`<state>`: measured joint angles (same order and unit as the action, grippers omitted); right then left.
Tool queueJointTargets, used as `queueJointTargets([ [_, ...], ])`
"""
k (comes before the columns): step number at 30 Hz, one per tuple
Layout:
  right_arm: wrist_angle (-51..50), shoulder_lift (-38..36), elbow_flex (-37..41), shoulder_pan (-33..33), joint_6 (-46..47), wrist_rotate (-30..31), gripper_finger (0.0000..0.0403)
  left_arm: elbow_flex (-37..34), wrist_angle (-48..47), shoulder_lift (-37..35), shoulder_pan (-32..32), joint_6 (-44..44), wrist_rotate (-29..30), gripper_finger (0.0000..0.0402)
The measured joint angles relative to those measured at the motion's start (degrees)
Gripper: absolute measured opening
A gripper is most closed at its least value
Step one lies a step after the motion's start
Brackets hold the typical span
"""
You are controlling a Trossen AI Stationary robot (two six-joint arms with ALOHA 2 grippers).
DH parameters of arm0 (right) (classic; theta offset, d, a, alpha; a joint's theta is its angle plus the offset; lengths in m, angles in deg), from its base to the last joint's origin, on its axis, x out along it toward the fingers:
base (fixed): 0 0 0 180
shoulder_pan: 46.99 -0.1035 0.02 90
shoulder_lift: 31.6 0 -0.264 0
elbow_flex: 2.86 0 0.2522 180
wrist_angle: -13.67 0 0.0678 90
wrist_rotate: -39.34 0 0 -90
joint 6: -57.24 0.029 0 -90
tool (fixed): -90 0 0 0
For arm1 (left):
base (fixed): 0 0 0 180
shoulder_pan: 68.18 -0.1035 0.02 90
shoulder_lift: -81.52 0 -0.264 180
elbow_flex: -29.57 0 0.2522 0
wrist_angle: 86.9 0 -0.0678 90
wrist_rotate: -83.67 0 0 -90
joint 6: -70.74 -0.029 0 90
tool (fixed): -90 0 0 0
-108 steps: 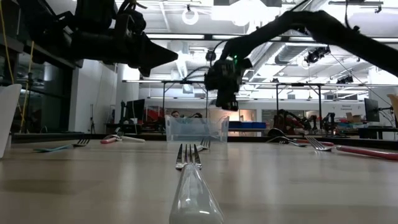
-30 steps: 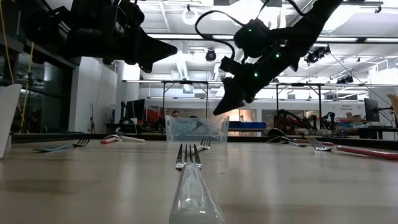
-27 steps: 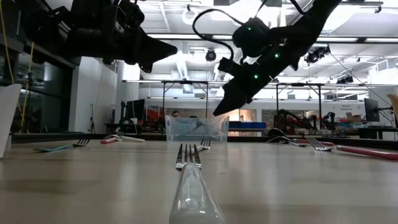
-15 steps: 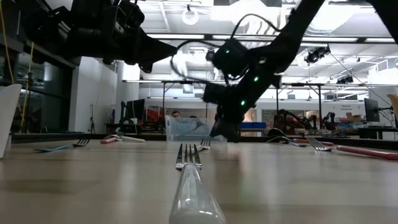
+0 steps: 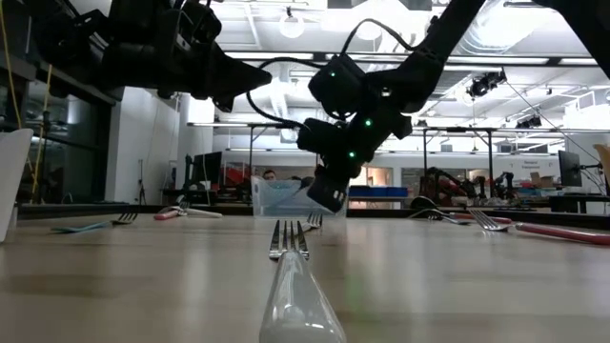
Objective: Sort silverware by color (type)
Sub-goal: Put the blue fork into the transparent bin, then put the red fork into the white bin
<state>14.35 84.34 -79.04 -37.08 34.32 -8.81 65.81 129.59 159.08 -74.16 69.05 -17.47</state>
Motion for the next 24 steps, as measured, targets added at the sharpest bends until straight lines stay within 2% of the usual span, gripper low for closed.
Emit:
queueJointTargets([
  [10,-3.81,-6.30,-0.58,2.44,6.64,1.35,0.0016,0.00,-0.08,0.00,0.00,0.07,-0.02,0.0003],
  [14,-8.78,-9.14,-0.55,5.47,9.37,-2.25,0.0016,0.00,-0.12,0.00,0.00,0.11,-0.03,0.0003],
  [18,-14.39,-13.31,-0.52,8.37,12.28,-10.58,0.0016,0.00,-0.19,0.00,0.00,0.09,-0.04,0.0003],
  [21,-22.21,-19.54,-0.52,9.69,14.50,-14.97,0.0015,0.00,-0.34,0.00,0.00,0.07,-0.04,0.0003],
  [24,-28.12,-27.17,0.76,9.89,16.69,-15.30,0.0003,0.00,-0.57,0.00,0.00,0.07,-0.04,0.0003],
])
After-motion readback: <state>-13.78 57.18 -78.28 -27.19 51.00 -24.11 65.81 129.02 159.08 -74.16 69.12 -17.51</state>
